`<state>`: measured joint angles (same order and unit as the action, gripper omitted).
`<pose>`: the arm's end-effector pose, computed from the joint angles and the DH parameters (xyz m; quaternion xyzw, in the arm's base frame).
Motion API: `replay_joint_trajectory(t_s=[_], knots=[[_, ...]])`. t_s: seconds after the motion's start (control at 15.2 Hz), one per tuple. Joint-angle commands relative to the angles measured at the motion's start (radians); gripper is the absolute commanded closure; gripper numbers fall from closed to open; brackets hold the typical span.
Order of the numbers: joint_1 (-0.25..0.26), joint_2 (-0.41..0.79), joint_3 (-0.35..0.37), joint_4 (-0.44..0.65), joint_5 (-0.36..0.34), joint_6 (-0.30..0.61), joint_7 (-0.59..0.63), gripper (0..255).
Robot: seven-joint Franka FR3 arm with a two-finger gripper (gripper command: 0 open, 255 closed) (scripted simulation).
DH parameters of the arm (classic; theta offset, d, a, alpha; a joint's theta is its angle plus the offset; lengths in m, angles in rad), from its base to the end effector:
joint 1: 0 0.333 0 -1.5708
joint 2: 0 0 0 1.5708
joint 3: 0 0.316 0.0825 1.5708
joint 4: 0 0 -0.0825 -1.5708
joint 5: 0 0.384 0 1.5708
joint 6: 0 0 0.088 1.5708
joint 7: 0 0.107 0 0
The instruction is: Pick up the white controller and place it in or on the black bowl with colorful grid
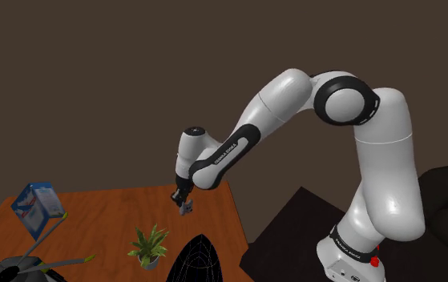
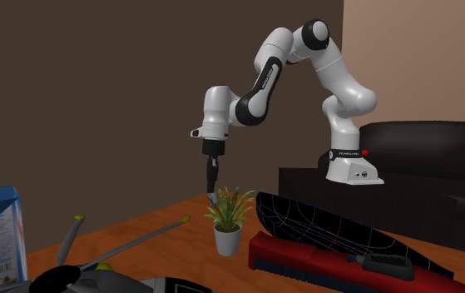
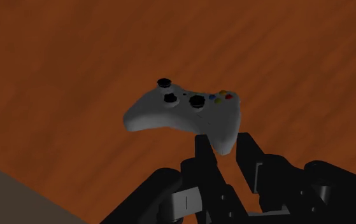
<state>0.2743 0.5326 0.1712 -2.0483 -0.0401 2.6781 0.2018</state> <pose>0.5458 0.2603 0.1886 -0.9902 -0.1248 -0.0397 0.0479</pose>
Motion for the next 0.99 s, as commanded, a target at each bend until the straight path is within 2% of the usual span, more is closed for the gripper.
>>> replay_joint_trajectory(t_s=[0.0,0.92], knots=[[-0.002,-0.025,0.004,-0.008,0.004,-0.017,0.000,255],[-0.021,-0.172,0.028,-0.008,0.035,-0.163,-0.013,255]])
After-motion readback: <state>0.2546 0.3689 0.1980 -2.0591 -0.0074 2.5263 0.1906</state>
